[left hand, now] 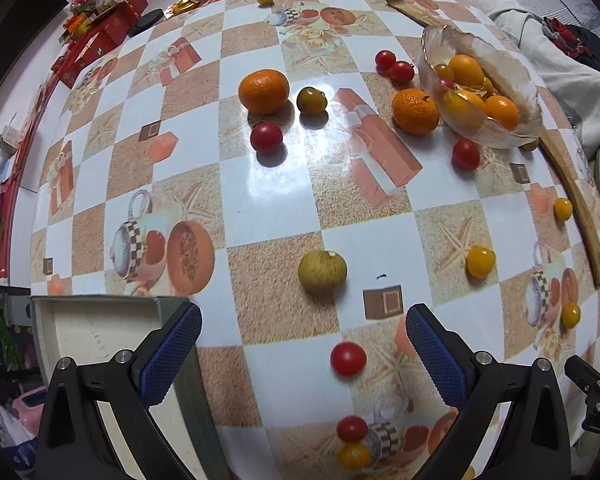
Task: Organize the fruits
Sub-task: 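Grasp a yellow-green round fruit with left tool while right tool grasps a yellow cherry tomato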
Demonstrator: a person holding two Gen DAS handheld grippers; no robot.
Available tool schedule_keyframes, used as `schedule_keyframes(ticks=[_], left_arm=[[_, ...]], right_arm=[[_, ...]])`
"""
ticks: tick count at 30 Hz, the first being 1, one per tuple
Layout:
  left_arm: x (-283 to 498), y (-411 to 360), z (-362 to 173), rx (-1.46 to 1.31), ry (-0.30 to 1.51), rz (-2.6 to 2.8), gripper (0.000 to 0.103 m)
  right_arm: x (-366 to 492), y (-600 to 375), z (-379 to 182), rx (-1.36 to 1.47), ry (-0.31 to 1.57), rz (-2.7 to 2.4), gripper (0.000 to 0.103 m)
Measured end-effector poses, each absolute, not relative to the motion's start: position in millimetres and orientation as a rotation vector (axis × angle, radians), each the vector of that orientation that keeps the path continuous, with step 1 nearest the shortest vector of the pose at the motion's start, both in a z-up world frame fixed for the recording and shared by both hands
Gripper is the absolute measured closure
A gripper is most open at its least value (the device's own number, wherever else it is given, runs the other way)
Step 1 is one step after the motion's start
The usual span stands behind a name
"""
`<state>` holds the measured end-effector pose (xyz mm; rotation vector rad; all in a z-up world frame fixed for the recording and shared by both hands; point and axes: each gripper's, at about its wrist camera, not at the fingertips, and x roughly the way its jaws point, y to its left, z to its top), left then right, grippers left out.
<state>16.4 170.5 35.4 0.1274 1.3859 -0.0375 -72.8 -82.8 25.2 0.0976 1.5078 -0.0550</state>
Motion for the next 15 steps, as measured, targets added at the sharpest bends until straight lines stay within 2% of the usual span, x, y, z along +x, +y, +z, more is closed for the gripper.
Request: schedule_keyframes(ticks=[5,7,9,11,13,14,15], left_arm=[[26,166,21,0.126,1.377,-0.032,0.002],[29,165,15,0.127,1.386,-0.027,0.014],[31,166,9,0.125,1.404,-0.019,0.018],[32,167,10,0.112,1.393,-0.017,0.021],[32,165,11,0.102,1.386,-0.030,0.032],[32,164,11,0.097,1.385,-0.039,0.038],[31,162,12,0.094,1.383,-0.051,0.047]], right_arm=[[-57,-77,16,0.069,1.476,-0.036,0.004],[-51,-71,12,0.055,1.477,-0.018,0.009],[-48,-65,8,0.046,1.482,-0.005,0.021],[-48,-61,7,0.035,1.487,-0.002,0.028],[-49,-56,7,0.002,1.478,-0.006,0.033],[-50,-54,8,-0.005,1.472,0.000,0.041],[-51,-52,10,-0.011,1.466,0.004,0.053]])
